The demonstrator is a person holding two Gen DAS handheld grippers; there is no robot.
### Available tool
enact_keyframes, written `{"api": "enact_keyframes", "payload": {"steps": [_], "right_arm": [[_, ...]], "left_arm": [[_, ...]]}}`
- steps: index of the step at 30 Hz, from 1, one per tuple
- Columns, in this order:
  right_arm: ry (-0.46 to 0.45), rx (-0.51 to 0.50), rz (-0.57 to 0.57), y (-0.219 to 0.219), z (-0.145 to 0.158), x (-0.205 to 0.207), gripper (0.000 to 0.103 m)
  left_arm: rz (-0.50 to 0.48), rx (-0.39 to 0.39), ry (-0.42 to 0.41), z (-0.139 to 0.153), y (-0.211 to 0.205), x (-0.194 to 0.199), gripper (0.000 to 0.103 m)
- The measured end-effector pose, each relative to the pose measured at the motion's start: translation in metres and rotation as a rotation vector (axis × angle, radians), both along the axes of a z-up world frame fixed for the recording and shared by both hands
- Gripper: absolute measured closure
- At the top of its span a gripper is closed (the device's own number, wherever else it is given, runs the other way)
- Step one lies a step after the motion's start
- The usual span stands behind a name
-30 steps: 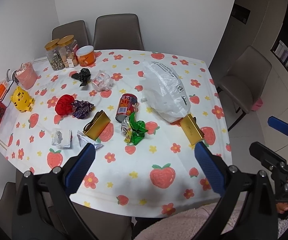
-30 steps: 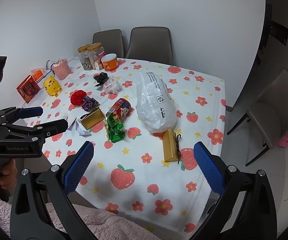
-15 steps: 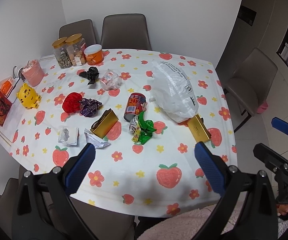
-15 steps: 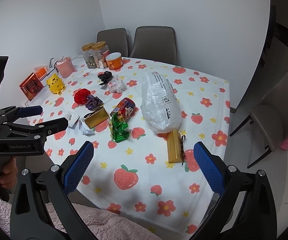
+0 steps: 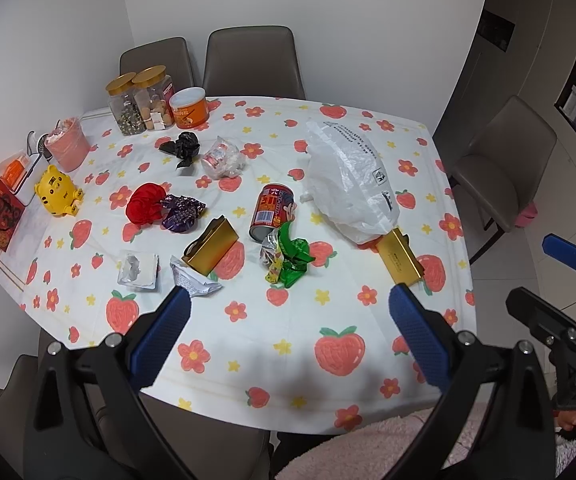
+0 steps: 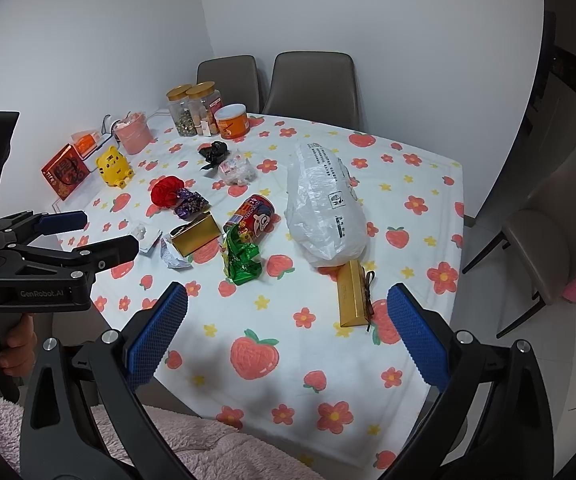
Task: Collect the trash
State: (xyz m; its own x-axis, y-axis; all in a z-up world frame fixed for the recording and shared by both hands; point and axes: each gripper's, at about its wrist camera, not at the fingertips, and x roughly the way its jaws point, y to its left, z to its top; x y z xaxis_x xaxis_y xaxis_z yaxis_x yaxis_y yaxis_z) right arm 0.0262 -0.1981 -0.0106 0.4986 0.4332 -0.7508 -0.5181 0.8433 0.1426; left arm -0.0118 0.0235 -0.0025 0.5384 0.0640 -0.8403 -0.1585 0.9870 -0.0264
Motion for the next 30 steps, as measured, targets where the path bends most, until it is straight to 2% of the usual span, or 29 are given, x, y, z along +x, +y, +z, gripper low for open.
{"api": "enact_keyframes", "payload": {"steps": [30], "right_arm": [[0.008, 0.01, 0.024, 0.001, -0.0005, 0.0035, 0.007]], "left_arm": [[0.004, 0.0, 0.003, 0.0002, 0.0017, 0.0001, 0.004]]}}
